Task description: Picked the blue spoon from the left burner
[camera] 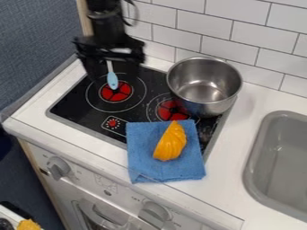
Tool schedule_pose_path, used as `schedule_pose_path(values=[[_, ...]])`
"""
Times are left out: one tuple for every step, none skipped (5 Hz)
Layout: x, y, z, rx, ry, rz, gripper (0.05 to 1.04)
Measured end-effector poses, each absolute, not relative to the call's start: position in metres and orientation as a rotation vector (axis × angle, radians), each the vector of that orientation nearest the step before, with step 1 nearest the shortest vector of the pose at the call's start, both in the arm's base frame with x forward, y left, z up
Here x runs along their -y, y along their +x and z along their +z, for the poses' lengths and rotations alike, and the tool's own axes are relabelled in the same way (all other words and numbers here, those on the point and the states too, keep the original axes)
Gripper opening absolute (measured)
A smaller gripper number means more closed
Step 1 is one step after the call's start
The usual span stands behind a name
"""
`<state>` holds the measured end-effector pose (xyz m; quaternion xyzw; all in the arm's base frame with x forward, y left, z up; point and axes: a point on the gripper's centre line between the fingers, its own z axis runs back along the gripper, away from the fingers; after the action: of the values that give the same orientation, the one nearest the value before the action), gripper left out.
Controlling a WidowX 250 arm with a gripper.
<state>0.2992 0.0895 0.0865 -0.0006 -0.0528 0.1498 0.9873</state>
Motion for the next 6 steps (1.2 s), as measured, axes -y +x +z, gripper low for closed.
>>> schedule_pose_path(values=[[-0.106,0.314,0.074,0.133,0.022,0.387,1.001],[-0.116,0.331,0.058,0.129,0.052,0.459,1.001],[-0.112,0.349,0.042,0.102,0.081,0.461,1.001],[-0.115,0.356,0.023,0.054,0.114,0.457,1.001],[-0.119,0.366,0.013,0.021,0.12,0.453,1.001],[-0.12,0.368,0.013,0.009,0.129,0.438,0.967]])
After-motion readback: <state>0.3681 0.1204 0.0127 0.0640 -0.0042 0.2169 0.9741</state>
